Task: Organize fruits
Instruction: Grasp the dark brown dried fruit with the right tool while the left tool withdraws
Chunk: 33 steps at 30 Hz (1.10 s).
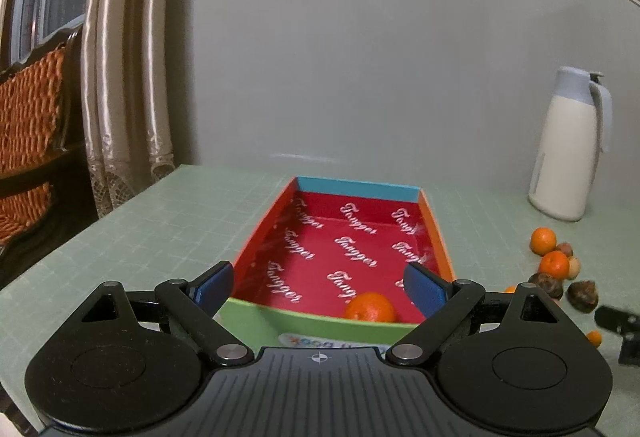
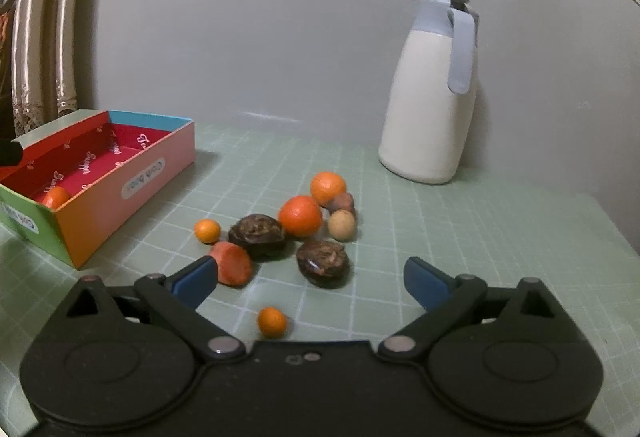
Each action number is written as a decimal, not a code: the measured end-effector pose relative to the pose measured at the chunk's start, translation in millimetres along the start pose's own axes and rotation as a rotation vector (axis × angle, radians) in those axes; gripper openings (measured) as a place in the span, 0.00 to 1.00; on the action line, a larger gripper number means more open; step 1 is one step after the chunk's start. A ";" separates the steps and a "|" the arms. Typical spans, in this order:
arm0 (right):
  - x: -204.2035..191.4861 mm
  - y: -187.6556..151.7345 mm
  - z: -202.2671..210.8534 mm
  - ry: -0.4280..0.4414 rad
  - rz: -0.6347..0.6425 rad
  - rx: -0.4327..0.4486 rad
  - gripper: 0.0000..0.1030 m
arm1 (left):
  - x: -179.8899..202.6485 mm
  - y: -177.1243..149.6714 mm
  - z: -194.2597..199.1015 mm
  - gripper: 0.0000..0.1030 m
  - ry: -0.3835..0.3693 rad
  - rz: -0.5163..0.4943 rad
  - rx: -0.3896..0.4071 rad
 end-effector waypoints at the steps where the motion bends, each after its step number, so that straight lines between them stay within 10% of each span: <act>1: -1.7 0.6 -1.4 -0.003 0.003 0.003 0.94 | -1.5 -1.1 -0.8 0.89 0.005 -0.002 -0.003; 33: 0.9 5.6 -76.6 -0.095 -0.061 -0.172 0.41 | -103.9 -40.6 -20.1 0.89 0.160 0.147 -0.102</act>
Point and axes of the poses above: each gripper's, at about its wrist camera, not at the fingertips, and z roughly against the way its jaws point, x to its right, y to its top, the point moved 3 cm from there along -z, roughly the way its jaws point, and after that the axes turned 14 degrees about -z, right-handed, at the moved point
